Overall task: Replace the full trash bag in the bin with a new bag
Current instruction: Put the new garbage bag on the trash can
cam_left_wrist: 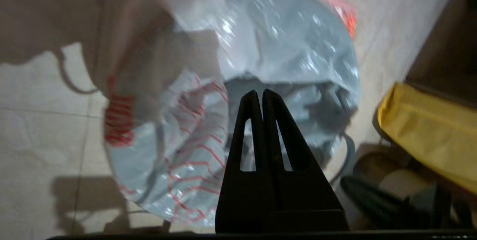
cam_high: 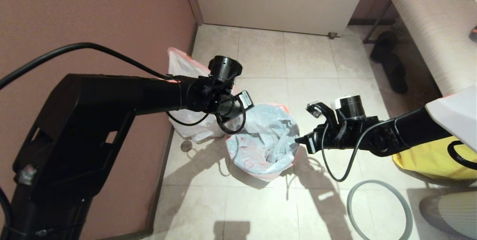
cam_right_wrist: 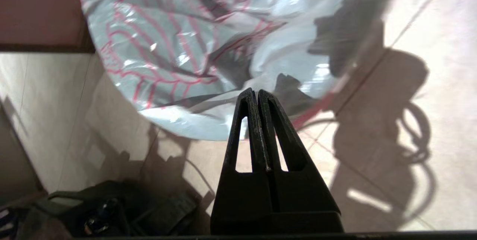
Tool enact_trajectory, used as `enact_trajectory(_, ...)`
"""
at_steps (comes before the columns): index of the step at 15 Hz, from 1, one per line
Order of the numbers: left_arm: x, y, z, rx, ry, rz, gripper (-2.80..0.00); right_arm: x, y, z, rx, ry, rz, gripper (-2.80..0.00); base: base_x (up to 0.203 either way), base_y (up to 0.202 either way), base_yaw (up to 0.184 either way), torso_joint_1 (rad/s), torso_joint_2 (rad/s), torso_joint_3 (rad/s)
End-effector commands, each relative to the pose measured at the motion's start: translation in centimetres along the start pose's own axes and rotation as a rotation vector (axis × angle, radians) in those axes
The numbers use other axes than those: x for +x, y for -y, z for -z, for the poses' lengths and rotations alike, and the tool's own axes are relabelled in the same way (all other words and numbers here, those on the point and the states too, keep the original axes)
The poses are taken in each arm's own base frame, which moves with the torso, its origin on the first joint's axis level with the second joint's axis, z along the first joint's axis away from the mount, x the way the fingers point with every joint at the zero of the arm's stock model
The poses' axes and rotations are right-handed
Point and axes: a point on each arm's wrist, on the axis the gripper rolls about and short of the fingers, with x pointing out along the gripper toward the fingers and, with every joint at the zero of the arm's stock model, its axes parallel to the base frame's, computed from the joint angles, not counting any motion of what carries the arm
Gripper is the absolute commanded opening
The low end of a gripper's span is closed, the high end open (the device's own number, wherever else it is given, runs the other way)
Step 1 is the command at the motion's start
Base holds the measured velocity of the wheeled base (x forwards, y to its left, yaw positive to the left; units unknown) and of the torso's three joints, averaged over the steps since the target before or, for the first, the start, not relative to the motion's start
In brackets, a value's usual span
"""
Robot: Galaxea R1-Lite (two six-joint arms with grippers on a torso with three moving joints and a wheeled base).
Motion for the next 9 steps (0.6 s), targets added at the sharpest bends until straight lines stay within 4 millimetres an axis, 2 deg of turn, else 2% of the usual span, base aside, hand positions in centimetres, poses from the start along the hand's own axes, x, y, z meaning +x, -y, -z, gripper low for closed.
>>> enact_trajectory(1, 0.2, 1.3, 1.6, 0.043, -0.052, 0.042, -2.80, -1.3, 1.4, -0.8, 0.007, 0.040, 0.027, -2.80, 0.000, 0.000, 0.000, 0.000, 0.00, 0.000)
enact_trajectory(2, 0.8, 1.7, 2.5, 0.103, -0.075, 0.053, -2.80, -2.0, 1.9, -1.3, 0.007, 0.066, 0.037, -2.80, 0.000, 0.000, 0.000, 0.000, 0.00, 0.000)
enact_trajectory(4, 3.4, 1.6, 5.1, 0.212, -0.130, 0.043, -2.80, -2.5, 2.5, -1.9, 0.018, 0.126, 0.048, -2.80, 0.000, 0.000, 0.000, 0.000, 0.00, 0.000)
enact_trajectory(7, 8.3, -0.2, 8.9, 0.363, -0.207, 0.026, -2.80, -5.1, 4.5, -2.7, 0.033, 0.212, 0.048, -2.80, 0.000, 0.000, 0.000, 0.000, 0.00, 0.000)
enact_trajectory(9, 11.2, -2.0, 11.0, 0.493, -0.260, 0.030, -2.80, -7.4, 5.3, -2.9, 0.011, 0.267, -0.034, -2.80, 0.000, 0.000, 0.000, 0.000, 0.00, 0.000)
